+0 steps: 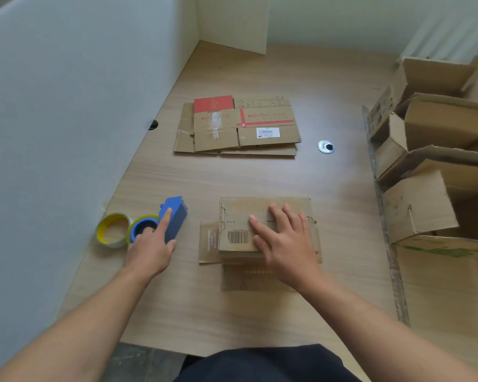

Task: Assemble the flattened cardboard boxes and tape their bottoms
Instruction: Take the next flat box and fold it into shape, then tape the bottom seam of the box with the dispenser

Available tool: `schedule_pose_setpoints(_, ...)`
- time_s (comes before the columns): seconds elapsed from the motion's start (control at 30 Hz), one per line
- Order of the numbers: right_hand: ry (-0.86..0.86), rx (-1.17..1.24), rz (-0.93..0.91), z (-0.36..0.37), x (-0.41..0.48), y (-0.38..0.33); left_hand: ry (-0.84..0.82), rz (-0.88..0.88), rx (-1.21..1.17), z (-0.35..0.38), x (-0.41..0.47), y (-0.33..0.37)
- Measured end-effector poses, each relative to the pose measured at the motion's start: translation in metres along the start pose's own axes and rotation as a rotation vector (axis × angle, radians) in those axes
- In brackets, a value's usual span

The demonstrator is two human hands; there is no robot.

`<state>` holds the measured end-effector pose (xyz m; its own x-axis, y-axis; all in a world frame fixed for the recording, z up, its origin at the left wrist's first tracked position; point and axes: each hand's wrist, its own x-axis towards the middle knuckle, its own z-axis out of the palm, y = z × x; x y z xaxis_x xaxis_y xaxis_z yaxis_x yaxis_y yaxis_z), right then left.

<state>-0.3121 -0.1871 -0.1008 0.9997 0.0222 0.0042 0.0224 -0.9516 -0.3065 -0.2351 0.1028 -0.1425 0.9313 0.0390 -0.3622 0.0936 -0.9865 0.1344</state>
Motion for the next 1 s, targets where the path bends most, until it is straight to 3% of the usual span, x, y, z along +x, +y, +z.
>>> schedule_pose_setpoints(0.17, -0.04, -0.077, -0.05, -0.003, 0.008, -0.002, 0.066, -0.041, -0.06, 0.016, 0.004, 0.006)
schedule_pose_setpoints(0.33, -0.026, 0.061, -0.05, -0.003, 0.007, -0.002, 0.113, -0.092, -0.195, 0.024, 0.01, 0.019)
schedule_pose_setpoints(0.53, -0.025, 0.129, -0.051, -0.001, 0.009, 0.003, 0.069, -0.085, -0.248, 0.018, 0.016, 0.022)
schedule_pose_setpoints(1.0, -0.037, 0.126, -0.023, -0.002, 0.007, 0.002, 0.167, 0.002, -0.31, 0.008, 0.01, 0.026)
